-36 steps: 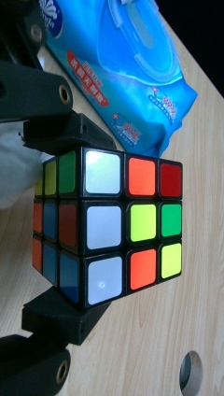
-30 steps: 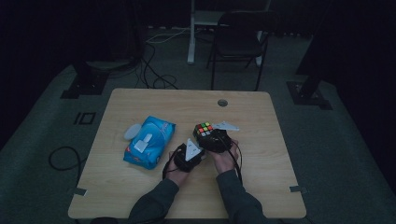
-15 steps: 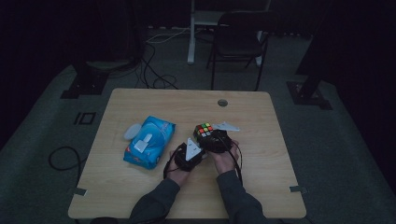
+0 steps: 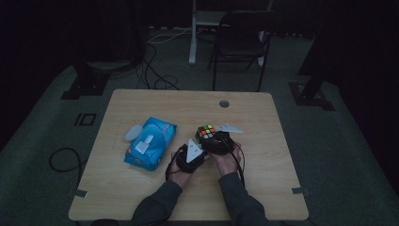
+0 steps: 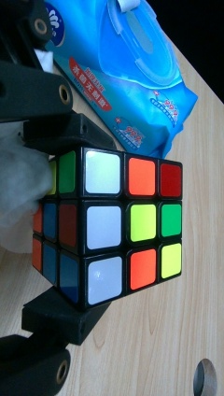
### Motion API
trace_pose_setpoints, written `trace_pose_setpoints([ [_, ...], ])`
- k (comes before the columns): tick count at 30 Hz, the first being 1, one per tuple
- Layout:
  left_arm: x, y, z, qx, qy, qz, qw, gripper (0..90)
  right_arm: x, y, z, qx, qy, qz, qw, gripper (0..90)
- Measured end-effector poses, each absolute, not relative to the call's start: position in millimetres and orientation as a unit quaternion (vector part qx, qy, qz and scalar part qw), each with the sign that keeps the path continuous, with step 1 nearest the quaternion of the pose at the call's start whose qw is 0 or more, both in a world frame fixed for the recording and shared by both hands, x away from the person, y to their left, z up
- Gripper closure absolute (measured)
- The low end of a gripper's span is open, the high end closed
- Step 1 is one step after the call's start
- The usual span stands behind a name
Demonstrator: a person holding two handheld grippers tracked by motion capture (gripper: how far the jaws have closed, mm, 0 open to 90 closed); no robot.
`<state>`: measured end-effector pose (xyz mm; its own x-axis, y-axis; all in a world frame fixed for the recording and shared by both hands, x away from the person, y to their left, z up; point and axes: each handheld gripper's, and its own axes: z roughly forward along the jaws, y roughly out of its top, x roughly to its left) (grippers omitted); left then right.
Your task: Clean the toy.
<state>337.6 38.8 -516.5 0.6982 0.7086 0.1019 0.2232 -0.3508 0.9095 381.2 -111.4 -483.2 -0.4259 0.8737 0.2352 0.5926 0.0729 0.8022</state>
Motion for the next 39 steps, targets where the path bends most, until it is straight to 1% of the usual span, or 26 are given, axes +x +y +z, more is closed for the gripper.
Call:
trace_pose_setpoints([
  [9, 342.1, 35.5, -525.1, 0.787, 0.307, 0.243, 0.476, 80.2, 380.0, -109.2, -478.6, 0.508, 0.712, 0.462, 0.149, 34.4],
  [27, 338.5, 36.5, -518.8, 0.767, 0.316, 0.249, 0.5, 80.1, 380.4, -110.5, -478.0, 0.51, 0.708, 0.466, 0.145, 34.4],
  [39, 340.0, 35.4, -520.1, 0.769, 0.315, 0.244, 0.5, 80.1, 379.9, -111.3, -478.2, 0.513, 0.706, 0.466, 0.145, 34.4],
])
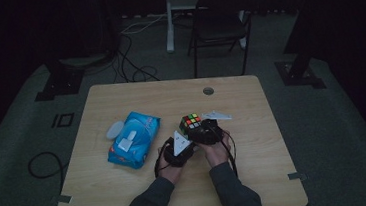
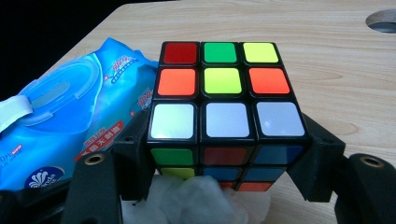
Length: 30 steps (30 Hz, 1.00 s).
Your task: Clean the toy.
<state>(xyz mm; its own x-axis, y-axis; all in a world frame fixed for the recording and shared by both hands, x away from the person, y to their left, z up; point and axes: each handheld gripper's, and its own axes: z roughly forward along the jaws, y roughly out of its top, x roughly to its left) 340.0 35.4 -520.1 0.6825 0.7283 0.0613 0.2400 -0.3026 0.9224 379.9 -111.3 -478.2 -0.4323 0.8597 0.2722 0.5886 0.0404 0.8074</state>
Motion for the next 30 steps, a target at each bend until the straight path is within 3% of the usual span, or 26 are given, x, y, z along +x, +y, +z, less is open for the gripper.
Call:
trace_pose_setpoints([
  [30, 341.5, 31.1, -520.6, 0.763, 0.317, 0.234, 0.513, 80.0, 379.1, -107.2, -479.4, 0.514, 0.705, 0.468, 0.14, 34.4],
])
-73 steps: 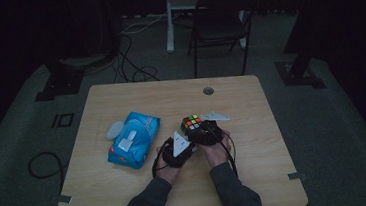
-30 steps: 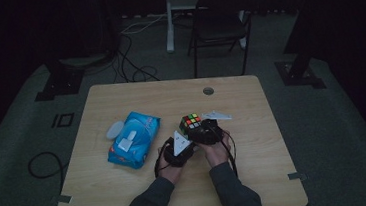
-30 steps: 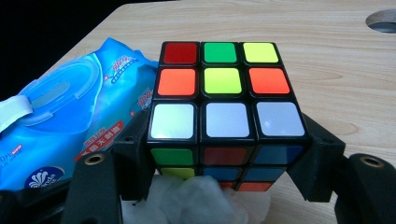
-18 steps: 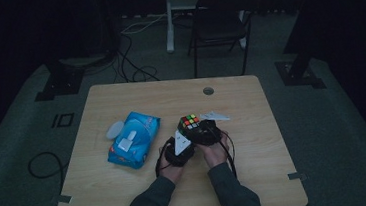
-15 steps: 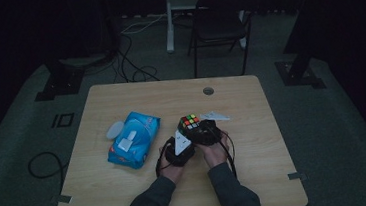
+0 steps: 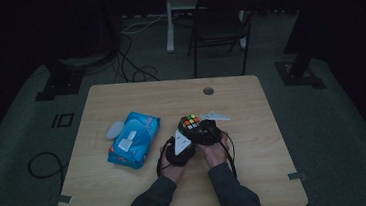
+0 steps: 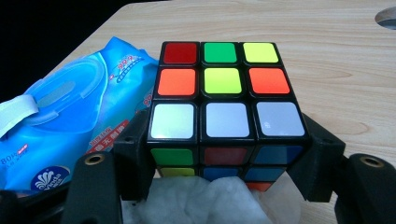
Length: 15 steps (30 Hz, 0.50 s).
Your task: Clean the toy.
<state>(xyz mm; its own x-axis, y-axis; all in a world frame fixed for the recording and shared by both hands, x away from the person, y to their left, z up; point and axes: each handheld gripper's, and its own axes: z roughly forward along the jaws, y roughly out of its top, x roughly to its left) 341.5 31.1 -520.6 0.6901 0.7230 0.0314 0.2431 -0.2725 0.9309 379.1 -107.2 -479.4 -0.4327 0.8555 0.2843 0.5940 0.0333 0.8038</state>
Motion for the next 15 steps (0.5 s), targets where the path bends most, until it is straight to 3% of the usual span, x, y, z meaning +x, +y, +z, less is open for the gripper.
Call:
trace_pose_setpoints([
  [15, 343.2, 29.3, -520.0, 0.764, 0.31, 0.226, 0.519, 79.9, 378.6, -106.7, -479.1, 0.512, 0.706, 0.469, 0.139, 34.4],
])
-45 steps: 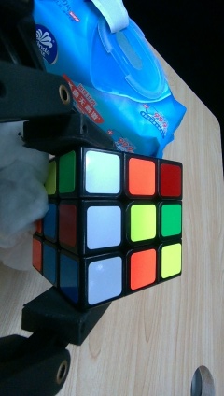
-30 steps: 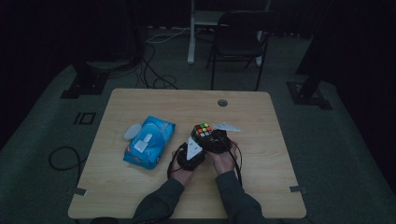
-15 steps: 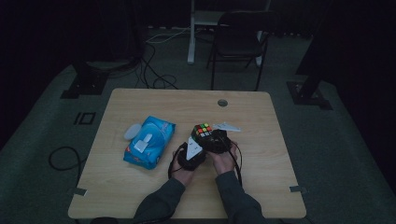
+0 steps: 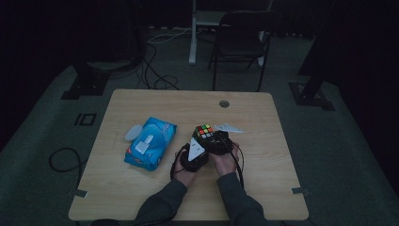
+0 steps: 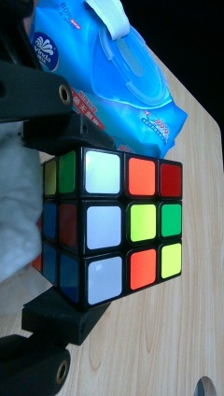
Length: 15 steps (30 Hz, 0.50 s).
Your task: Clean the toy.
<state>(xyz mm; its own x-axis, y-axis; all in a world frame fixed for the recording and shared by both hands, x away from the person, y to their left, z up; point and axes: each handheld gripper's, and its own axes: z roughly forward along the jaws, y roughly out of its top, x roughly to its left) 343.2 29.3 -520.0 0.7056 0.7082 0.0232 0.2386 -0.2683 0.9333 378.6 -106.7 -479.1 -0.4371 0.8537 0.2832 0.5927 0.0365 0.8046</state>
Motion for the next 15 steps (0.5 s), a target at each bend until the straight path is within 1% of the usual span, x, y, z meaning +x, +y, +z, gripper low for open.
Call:
trace_pose_setpoints([
  [15, 345.3, 31.6, -521.7, 0.768, 0.315, 0.234, 0.507, 80.5, 379.2, -109.3, -476.8, 0.512, 0.704, 0.47, 0.144, 34.4],
])
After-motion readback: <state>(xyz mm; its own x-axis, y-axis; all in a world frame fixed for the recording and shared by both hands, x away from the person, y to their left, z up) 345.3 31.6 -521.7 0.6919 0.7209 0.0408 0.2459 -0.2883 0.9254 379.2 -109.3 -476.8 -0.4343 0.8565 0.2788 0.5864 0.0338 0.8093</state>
